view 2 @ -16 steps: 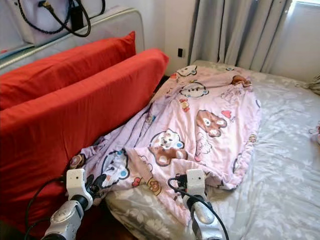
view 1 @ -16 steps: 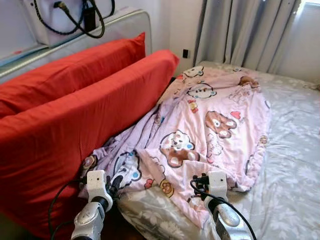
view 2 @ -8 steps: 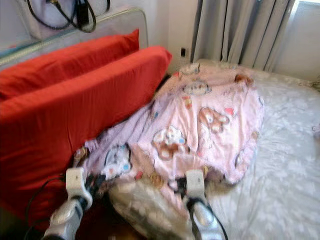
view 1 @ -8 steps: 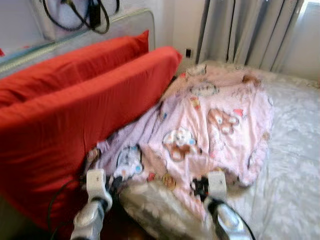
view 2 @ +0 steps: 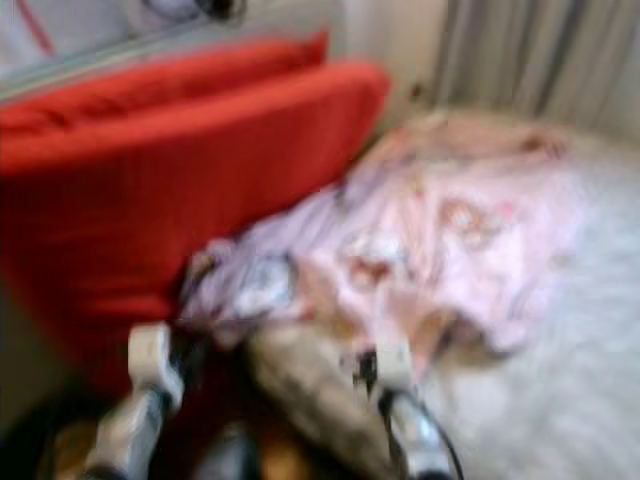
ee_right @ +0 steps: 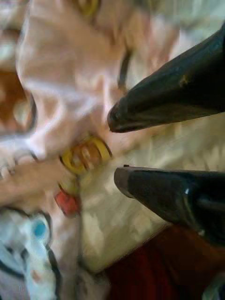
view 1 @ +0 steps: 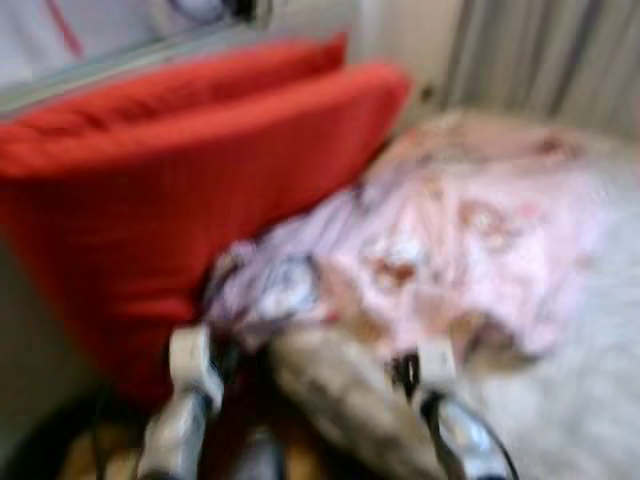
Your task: Clean up the room
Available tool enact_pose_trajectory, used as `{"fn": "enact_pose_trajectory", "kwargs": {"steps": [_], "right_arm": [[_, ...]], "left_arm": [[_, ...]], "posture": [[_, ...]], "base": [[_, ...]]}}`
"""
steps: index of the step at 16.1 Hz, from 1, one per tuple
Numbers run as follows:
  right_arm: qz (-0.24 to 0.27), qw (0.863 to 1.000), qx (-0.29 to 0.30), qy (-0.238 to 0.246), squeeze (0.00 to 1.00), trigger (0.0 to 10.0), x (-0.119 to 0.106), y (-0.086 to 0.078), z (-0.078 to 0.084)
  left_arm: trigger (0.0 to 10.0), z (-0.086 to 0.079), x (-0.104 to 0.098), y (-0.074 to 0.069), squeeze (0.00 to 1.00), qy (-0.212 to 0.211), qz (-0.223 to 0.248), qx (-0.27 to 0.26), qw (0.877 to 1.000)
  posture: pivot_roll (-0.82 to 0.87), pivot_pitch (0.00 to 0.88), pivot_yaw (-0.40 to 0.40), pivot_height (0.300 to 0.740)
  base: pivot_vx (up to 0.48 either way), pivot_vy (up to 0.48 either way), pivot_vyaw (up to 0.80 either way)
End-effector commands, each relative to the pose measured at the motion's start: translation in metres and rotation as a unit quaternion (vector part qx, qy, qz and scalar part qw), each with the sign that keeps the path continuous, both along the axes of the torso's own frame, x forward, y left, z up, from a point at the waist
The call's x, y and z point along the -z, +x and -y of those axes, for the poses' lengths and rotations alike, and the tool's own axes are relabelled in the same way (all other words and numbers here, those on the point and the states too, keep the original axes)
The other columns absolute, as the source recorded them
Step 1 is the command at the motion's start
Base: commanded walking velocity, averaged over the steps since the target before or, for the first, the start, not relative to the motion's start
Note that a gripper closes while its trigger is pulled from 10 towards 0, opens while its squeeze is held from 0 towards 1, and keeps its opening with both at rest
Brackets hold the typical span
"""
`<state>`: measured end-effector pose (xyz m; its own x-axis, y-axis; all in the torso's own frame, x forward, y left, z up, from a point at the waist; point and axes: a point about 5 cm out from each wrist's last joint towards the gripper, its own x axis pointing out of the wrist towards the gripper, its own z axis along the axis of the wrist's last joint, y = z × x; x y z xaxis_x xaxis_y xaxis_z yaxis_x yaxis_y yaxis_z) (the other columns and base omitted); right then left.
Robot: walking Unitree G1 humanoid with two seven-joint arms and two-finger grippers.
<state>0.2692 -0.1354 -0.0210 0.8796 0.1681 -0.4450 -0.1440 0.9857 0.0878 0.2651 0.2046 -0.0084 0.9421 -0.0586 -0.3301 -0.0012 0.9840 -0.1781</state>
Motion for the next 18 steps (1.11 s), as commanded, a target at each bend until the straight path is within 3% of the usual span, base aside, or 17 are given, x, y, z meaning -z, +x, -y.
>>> {"fn": "enact_pose_trajectory", "kwargs": {"steps": [1,5,10,13,18], "right_arm": [[-0.004,1.000,-0.001,0.006,0.00,10.0,0.001,-0.001,-0.004],[-0.006,1.000,0.021,0.017,0.00,10.0,-0.001,0.003,-0.001],[-0.014,0.992,0.119,0.049,0.00,10.0,-0.012,0.020,0.015],[-0.012,0.991,0.125,0.050,0.00,10.0,-0.017,0.027,0.017],[-0.013,0.992,0.126,0.028,0.00,10.0,-0.013,0.021,0.018]], "left_arm": [[10.0,0.002,-0.009,0.011,0.00,0.001,0.017,0.008,1.000],[10.0,0.003,-0.010,0.012,0.00,0.001,0.018,0.010,1.000],[10.0,0.003,-0.017,0.017,0.00,0.003,0.032,0.015,0.999],[10.0,0.005,-0.030,0.028,0.00,-0.001,0.059,0.015,0.998],[10.0,0.005,-0.033,0.023,0.00,0.001,0.075,0.026,0.997]], "posture": [[0.05,0.070,0.015,0.646],[0.06,0.072,0.019,0.646],[0.08,0.100,0.023,0.646],[0.08,0.132,0.022,0.646],[0.08,0.197,0.034,0.646]], "base": [[0.000,0.000,0.00],[0.000,0.000,0.00],[0.000,0.000,0.00],[0.000,0.000,0.00],[0.000,0.000,0.00]]}}
